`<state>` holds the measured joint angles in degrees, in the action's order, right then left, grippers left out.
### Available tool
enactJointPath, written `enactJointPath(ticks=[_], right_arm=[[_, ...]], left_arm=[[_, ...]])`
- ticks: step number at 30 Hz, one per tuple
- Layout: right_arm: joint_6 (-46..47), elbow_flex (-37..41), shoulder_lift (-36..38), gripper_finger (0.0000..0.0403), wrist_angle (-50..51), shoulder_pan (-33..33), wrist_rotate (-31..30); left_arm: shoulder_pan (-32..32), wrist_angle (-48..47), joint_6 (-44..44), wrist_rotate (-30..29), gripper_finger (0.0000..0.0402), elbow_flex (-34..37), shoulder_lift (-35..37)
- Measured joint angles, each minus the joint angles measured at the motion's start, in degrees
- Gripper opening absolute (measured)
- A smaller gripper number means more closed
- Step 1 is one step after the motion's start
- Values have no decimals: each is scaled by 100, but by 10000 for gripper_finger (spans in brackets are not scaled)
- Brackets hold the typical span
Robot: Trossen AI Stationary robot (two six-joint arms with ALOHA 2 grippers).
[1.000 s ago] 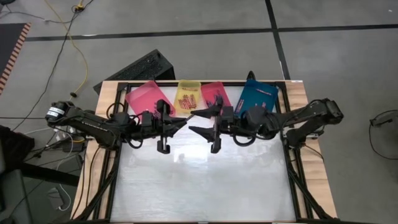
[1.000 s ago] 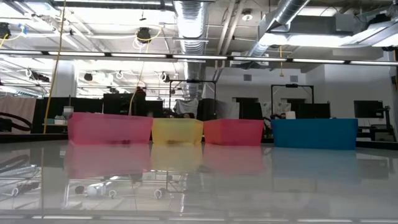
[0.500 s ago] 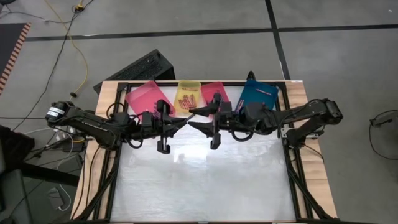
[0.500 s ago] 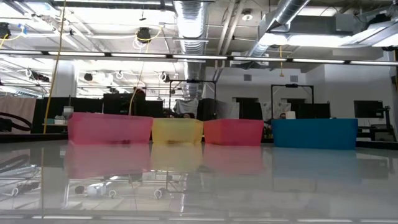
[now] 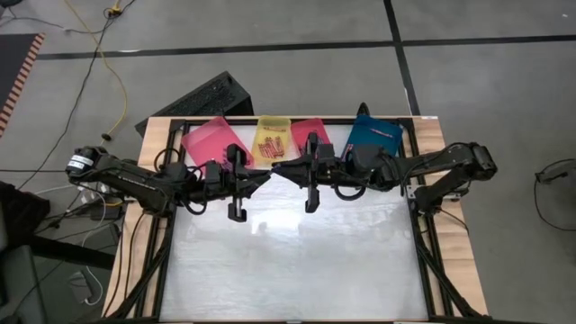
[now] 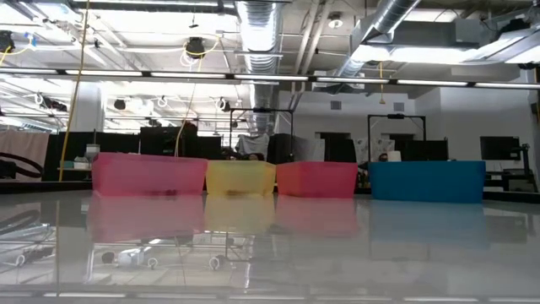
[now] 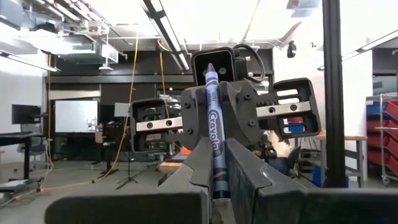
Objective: Sort crayons
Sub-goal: Put the blue crayon into the red bin
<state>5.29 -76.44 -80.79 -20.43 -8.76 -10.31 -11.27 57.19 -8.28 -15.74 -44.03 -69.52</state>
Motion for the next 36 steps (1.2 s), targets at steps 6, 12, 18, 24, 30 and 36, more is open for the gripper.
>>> enactJointPath(ticks=[6,12,18,24,30,36], right_arm=[[14,0,0,3,60,18,0],[49,9,-24,1,111,21,-4],[45,9,15,1,48,-27,-1],[-49,9,402,0,234,63,-7],[-123,4,912,0,964,369,-727],[100,2,1026,0,1848,1046,-935]], left_arm=[[-1,-131,154,-50,21,0,2],[2,-565,473,-272,77,0,-2],[0,-1177,564,-388,143,0,20],[0,-1789,715,-967,195,0,126],[0,-2624,1151,-1411,207,-2,578],[0,-3446,1463,-1409,202,-2,1067]])
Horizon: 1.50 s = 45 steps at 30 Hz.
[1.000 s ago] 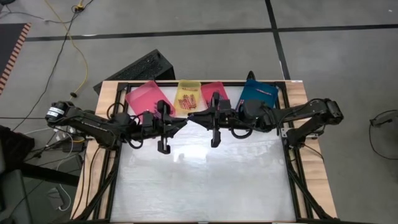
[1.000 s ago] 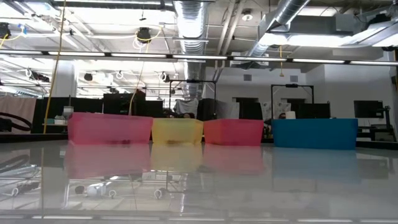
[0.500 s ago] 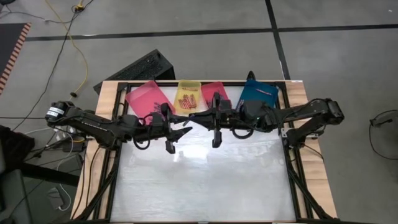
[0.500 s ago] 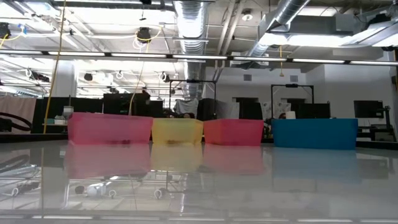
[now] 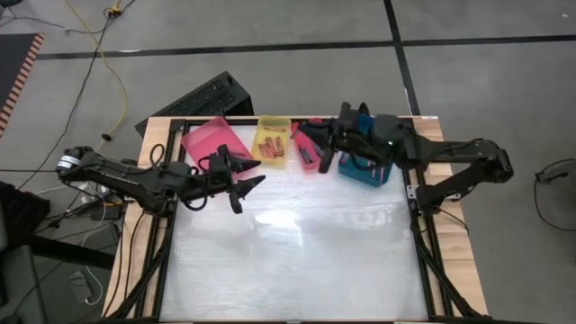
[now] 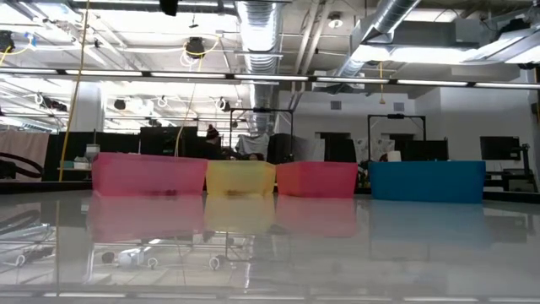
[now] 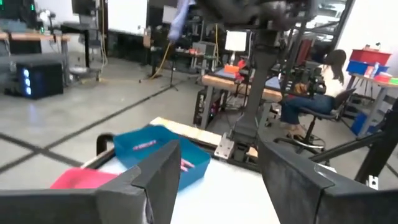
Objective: Sort crayons
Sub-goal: Put the blue crayon into the red bin
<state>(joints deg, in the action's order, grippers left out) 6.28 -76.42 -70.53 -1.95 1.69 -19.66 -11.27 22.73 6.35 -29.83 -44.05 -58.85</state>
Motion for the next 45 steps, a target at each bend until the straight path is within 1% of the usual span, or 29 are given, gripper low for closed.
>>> enactJointPath(ticks=[4,7,12,18,23,27,31,36,39,45], right_arm=[[115,0,-26,0,761,559,19],[37,151,-105,0,879,973,45],[458,808,-202,0,641,1728,678],[1219,1865,-244,0,485,2290,765],[1533,2583,-268,0,-19,2396,801],[1655,2890,-580,0,-388,2400,800],[1739,2894,-1217,3,-479,2398,800],[1831,2819,-1853,23,-521,2396,778],[1816,2725,-2055,44,-516,2402,776],[1581,2510,-2131,86,-504,2471,778]], left_arm=[[0,-343,287,0,199,-2,203],[0,-501,397,0,199,-1,249],[0,-662,591,2,199,0,256],[0,-863,814,2,199,0,256],[0,-995,1100,2,199,-1,255],[0,-1035,1218,0,199,-1,254],[0,-1037,1239,2,199,0,254],[0,-1039,1345,-2,199,-2,254],[0,-1040,1406,-2,199,0,254],[0,-1043,1440,0,199,-1,254]])
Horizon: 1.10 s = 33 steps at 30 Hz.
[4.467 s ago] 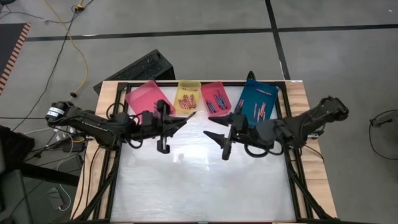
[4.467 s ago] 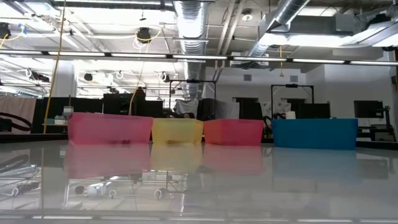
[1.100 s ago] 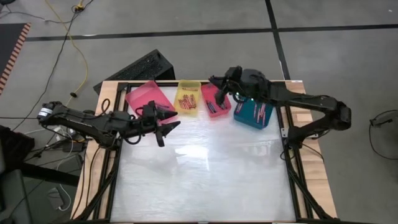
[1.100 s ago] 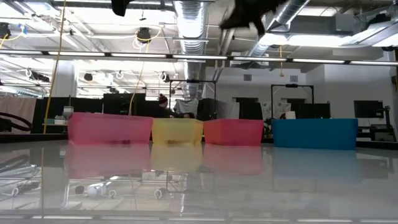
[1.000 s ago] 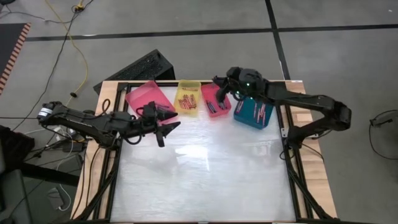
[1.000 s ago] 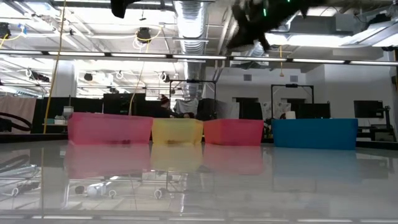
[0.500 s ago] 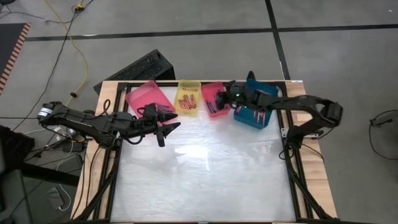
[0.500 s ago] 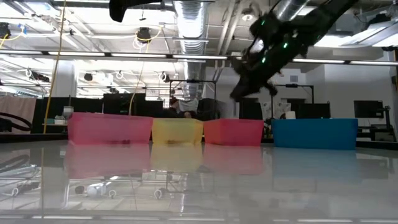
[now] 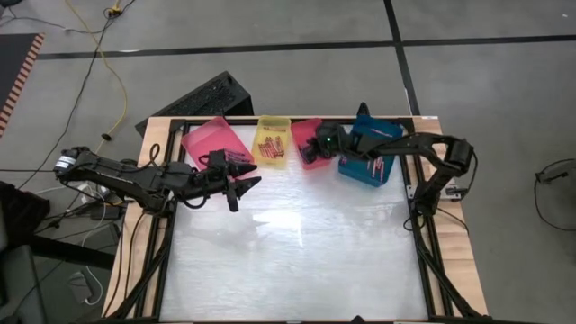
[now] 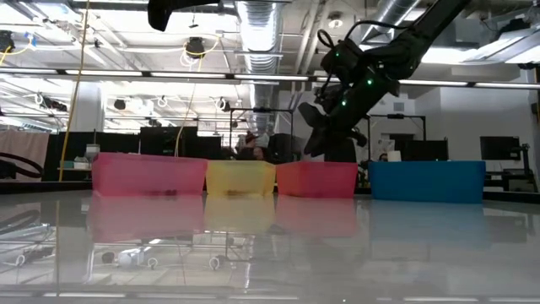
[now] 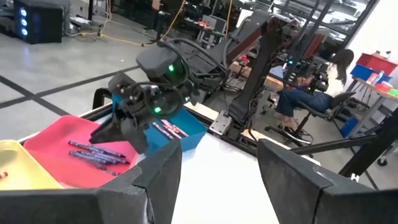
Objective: Sort crayons
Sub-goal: Put the blue crayon into the red bin, then return to Home Position
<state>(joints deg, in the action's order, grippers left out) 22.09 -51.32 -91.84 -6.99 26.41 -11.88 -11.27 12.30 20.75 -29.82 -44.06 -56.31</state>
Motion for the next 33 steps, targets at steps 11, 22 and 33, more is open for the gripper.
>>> enactJointPath(ticks=[11,22,33], right_arm=[[-125,-717,834,112,715,274,454],[-1176,-2135,2786,112,3686,116,1309],[-612,-2231,4812,112,3985,-1422,1518]], left_arm=[[0,-358,-160,2,199,-1,0],[0,-154,-124,5,199,1,-2],[-7,-696,226,81,199,-1,-4]])
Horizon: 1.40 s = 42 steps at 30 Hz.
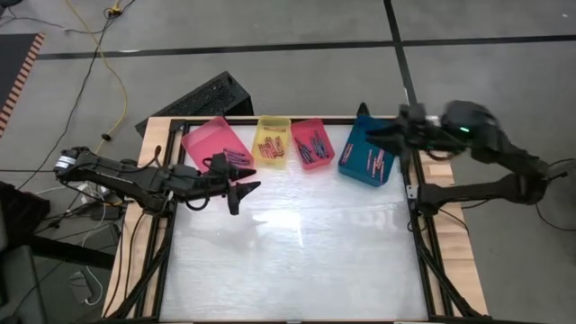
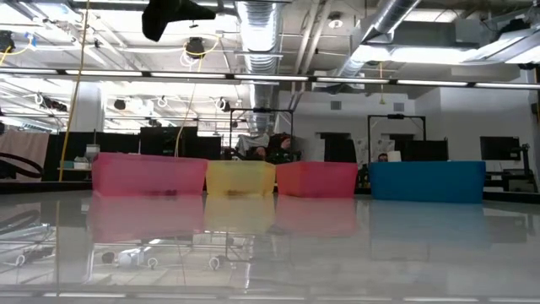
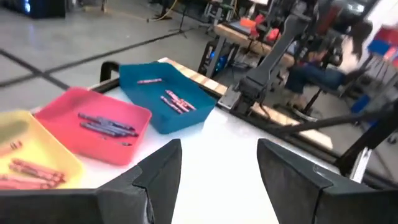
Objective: Sort crayons
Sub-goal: Return to Home Position
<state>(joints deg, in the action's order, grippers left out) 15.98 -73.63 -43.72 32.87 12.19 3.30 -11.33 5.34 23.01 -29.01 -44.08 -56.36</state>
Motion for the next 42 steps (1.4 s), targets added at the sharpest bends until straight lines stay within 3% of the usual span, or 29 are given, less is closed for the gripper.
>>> enactJointPath(ticks=[4,10,18,23,28,36,42], right_arm=[[14,351,330,112,-420,-1089,-687],[-363,1560,745,112,-1532,-2647,-2296],[-893,2261,1356,112,-2354,-4073,-4152],[-1145,2479,1624,112,-2464,-4670,-4787],[-1304,2950,1904,112,-2695,-5067,-5223],[-1338,4016,2377,112,-3358,-5372,-5843],[-1594,4878,2710,112,-4204,-5586,-5926]], left_arm=[[37,122,539,4,199,0,13],[44,642,-438,779,199,-4,792],[48,63,-1292,-172,199,-2,2461],[48,-746,-1308,-188,199,29,3178],[48,-852,-1262,-243,199,414,3824],[48,-747,-735,-280,199,1612,4891],[48,-479,-476,-170,199,2523,5621]])
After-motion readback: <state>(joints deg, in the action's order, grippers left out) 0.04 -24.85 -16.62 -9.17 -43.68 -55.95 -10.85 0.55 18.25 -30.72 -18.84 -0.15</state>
